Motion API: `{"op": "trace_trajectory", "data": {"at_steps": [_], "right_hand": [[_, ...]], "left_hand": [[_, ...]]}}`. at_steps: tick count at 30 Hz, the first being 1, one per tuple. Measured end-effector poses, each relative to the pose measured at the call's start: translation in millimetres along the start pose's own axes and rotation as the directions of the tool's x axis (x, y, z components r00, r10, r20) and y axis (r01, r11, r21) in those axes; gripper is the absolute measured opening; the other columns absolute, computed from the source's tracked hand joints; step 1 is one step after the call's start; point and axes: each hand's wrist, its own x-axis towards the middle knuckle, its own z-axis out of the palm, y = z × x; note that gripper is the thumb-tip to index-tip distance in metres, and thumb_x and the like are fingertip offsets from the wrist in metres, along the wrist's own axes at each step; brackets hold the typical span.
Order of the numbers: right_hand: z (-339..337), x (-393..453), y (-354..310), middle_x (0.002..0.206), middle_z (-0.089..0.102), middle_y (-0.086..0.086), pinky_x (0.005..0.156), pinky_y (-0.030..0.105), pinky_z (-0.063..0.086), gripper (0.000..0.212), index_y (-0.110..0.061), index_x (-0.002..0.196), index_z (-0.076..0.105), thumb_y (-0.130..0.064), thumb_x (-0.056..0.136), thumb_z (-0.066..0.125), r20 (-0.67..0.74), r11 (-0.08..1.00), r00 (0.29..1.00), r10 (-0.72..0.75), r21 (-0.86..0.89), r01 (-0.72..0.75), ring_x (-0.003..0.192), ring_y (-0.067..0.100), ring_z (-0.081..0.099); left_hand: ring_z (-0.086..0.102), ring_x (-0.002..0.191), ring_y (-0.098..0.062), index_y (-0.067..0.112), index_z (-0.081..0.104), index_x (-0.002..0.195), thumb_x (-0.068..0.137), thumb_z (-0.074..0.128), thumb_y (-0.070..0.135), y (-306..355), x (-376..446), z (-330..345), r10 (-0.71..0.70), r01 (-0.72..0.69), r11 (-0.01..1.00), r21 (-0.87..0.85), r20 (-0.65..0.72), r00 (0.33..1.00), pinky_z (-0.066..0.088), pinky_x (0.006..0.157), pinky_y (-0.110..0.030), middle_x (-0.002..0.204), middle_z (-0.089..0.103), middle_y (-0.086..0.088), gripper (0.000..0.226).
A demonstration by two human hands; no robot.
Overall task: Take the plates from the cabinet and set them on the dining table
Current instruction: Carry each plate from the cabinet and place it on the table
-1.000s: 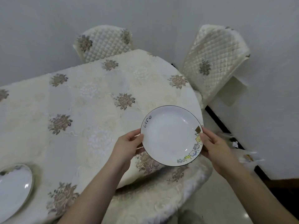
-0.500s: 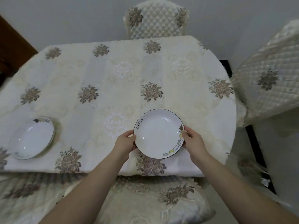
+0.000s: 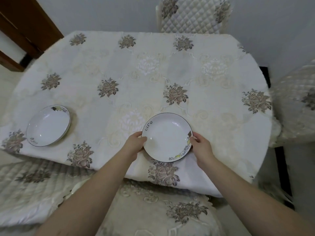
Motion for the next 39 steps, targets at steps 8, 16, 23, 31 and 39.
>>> {"op": "trace_trajectory", "data": {"at_steps": [8, 16, 23, 31, 39], "right_hand": [[-2, -1, 8, 0.102, 0.072, 0.011, 0.093, 0.051, 0.052, 0.028, -0.024, 0.109, 0.065, -0.005, 0.092, 0.053, 0.031, 0.998, 0.999, 0.035, -0.054, -0.033, 0.099, 0.031, 0.067], [-7, -5, -5, 0.097, 0.071, 0.015, 0.061, 0.024, 0.057, 0.025, -0.010, 0.115, 0.061, -0.006, 0.091, 0.057, 0.063, 0.988, 0.990, 0.128, 0.074, -0.133, 0.085, 0.026, 0.069], [-13, -8, -17, 0.103, 0.073, 0.013, 0.068, 0.025, 0.056, 0.029, -0.007, 0.120, 0.059, -0.013, 0.093, 0.054, 0.167, 0.975, 0.964, 0.206, 0.047, -0.216, 0.090, 0.021, 0.069], [-19, -19, -29, 0.096, 0.070, 0.006, 0.087, 0.034, 0.053, 0.024, -0.012, 0.110, 0.063, -0.015, 0.091, 0.050, 0.224, 0.970, 0.947, 0.232, -0.132, -0.206, 0.089, 0.022, 0.064], [-36, -37, -44, 0.114, 0.059, 0.006, 0.087, 0.042, 0.051, 0.019, -0.016, 0.110, 0.057, -0.024, 0.095, 0.049, 0.195, 0.914, 0.959, 0.206, -0.389, -0.118, 0.101, 0.024, 0.061]], "left_hand": [[0.064, 0.084, -0.026, 0.007, 0.067, 0.105, 0.092, 0.046, 0.006, -3, -2, -2, 0.004, -0.005, 0.999, -0.036, -0.032, 0.999, 0.052, 0.078, -0.033, 0.097, 0.070, -0.011, 0.025], [0.066, 0.084, -0.018, 0.016, 0.061, 0.117, 0.094, 0.043, 0.007, -12, -13, 3, -0.001, -0.007, 0.986, -0.165, -0.049, 0.999, 0.053, 0.066, -0.026, 0.100, 0.070, -0.003, 0.031], [0.064, 0.092, -0.022, 0.016, 0.062, 0.119, 0.094, 0.041, 0.009, -14, -16, 3, -0.018, 0.007, 0.979, -0.205, -0.053, 0.998, 0.053, 0.068, -0.027, 0.109, 0.068, -0.006, 0.033], [0.064, 0.093, -0.019, 0.010, 0.056, 0.127, 0.092, 0.041, 0.011, -10, -34, 11, 0.012, -0.021, 0.989, -0.144, -0.067, 0.998, 0.053, 0.081, -0.031, 0.116, 0.064, -0.008, 0.039], [0.051, 0.111, -0.023, 0.019, 0.043, 0.142, 0.095, 0.045, 0.023, -15, -72, -4, 0.023, -0.017, 0.999, 0.037, -0.154, 0.988, 0.045, 0.096, -0.036, 0.136, 0.050, -0.009, 0.047]]}}
